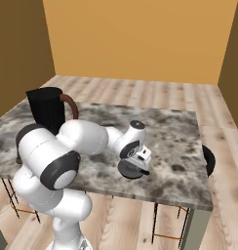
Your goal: Open the blender lid, put the kiwi in the blender, close the lid, and start the blender.
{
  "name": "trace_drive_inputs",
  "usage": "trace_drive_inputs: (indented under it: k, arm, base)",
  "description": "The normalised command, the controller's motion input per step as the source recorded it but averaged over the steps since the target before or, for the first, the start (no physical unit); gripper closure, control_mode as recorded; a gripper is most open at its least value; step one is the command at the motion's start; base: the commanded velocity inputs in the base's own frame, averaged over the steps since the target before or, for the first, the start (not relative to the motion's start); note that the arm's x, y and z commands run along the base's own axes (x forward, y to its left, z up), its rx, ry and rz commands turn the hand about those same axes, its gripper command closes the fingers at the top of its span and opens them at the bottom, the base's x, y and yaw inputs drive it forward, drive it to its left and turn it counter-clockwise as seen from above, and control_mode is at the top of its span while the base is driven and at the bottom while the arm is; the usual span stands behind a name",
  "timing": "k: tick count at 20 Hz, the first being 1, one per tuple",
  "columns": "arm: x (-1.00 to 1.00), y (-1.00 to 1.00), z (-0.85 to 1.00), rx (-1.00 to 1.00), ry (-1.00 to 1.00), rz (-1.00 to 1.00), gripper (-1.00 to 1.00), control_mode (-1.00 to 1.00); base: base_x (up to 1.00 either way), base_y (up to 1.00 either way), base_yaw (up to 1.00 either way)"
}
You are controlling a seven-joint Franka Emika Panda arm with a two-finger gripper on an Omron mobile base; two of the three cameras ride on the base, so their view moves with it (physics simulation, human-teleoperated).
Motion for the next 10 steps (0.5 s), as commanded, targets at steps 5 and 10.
trace_drive_inputs:
  k: [5, 10]
  arm:
    - [-0.01, 0.02, 0.37, 0.00, -0.01, -0.01, -1.00, -1.00]
    - [-0.10, 0.06, 0.63, 0.00, -0.08, 0.00, -1.00, -1.00]
  base:
    - [0.00, 0.00, 0.00]
    - [0.00, 0.00, 0.00]
